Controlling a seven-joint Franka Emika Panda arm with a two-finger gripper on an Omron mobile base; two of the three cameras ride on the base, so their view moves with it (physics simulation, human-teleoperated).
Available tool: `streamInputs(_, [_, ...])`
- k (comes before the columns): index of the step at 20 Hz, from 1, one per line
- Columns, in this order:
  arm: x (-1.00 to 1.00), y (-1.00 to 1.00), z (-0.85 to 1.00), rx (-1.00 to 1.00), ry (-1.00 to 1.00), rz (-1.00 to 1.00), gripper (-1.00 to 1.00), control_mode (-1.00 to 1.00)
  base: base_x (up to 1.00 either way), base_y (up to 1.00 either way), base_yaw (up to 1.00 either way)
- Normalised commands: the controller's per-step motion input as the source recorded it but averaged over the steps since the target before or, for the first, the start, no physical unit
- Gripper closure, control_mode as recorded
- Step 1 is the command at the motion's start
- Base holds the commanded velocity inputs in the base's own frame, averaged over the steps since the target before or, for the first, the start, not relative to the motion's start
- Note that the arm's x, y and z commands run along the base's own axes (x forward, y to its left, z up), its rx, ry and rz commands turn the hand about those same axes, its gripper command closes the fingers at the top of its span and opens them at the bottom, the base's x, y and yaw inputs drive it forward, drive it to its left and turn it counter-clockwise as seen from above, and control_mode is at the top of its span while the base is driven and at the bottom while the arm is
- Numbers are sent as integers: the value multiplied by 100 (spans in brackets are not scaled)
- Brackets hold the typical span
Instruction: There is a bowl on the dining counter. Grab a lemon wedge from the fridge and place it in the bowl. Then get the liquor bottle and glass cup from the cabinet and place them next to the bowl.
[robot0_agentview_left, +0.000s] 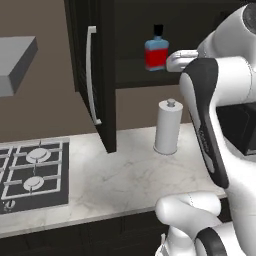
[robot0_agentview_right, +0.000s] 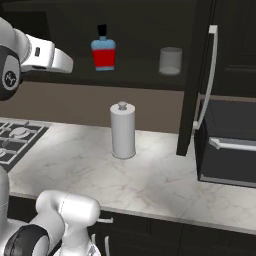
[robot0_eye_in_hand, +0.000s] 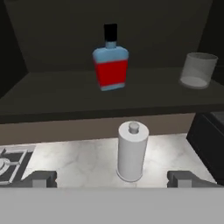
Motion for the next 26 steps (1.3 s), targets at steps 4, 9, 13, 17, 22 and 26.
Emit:
streamInputs(4, [54, 5, 0, -2, -10, -14, -100, -100, 0, 0, 0])
streamInputs(9, [60, 0, 0, 0, -1, -9, -100, -100, 0, 0, 0])
streamInputs(13, [60, 0, 1, 0, 0, -5, -100, -100, 0, 0, 0])
streamInputs(17, [49, 0, 9, 0, 0, -3, -100, -100, 0, 0, 0])
streamInputs(22, [38, 0, 6, 0, 0, -4, -100, -100, 0, 0, 0])
streamInputs(26, [24, 0, 1, 0, 0, -6, -100, -100, 0, 0, 0])
